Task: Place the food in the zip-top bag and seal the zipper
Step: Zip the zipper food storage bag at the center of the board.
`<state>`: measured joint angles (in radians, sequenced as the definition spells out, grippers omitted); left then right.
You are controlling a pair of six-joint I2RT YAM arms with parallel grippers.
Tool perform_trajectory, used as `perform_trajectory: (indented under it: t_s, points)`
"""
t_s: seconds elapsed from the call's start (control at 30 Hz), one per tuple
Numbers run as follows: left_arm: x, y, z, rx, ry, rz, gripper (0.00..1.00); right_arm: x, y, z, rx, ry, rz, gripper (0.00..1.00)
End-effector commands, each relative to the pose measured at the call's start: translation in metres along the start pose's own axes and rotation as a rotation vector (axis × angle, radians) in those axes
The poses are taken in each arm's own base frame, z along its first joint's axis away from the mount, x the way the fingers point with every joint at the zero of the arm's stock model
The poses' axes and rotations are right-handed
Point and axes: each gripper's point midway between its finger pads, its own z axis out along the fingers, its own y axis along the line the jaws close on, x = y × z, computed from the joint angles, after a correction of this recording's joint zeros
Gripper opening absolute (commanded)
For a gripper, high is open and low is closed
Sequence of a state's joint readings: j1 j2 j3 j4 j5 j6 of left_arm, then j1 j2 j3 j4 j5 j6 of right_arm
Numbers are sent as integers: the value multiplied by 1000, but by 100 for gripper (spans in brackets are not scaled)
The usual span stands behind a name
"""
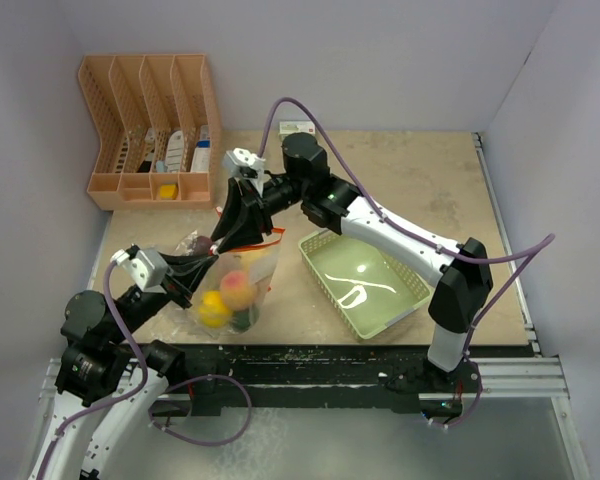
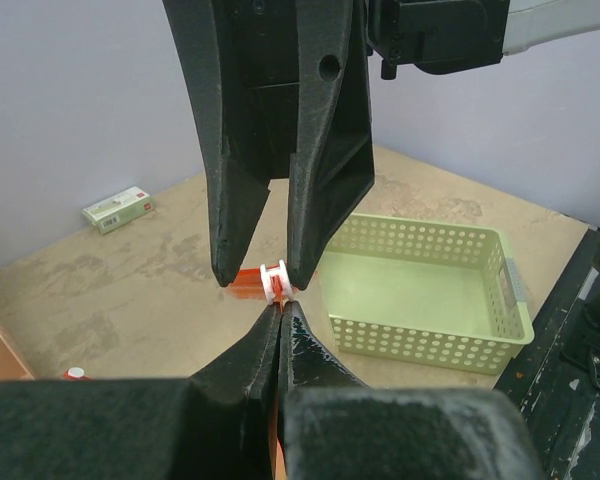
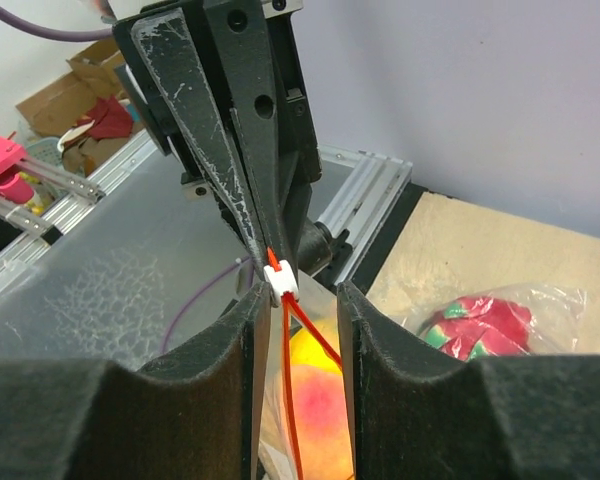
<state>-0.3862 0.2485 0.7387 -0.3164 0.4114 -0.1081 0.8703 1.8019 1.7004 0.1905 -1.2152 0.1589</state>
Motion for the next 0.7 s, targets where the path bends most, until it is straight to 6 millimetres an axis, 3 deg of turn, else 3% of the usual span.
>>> perform_trajectory:
  t_s: [0.0,0.13,0.27,0.43,0.57,0.67]
  points:
    - [-29,0,-3,-11,-90,55,0,-27,15,2,-48,-35,-67,34]
    - [-29,1,-3,-11,-90,55,0,-24,14,3,-53,-31,-51,34]
    - [-30,1,-2,-11,-94,57,0,-20,11,6,-50,-25,-32,43]
    - [-32,1,-2,-12,-98,60,0,-15,9,8,-48,-17,-8,41]
    - [-31,1,-2,-13,-94,57,0,-15,9,9,-44,-12,-7,33]
    - [-31,2,-3,-16,-99,59,0,-13,7,8,-21,-7,-8,18]
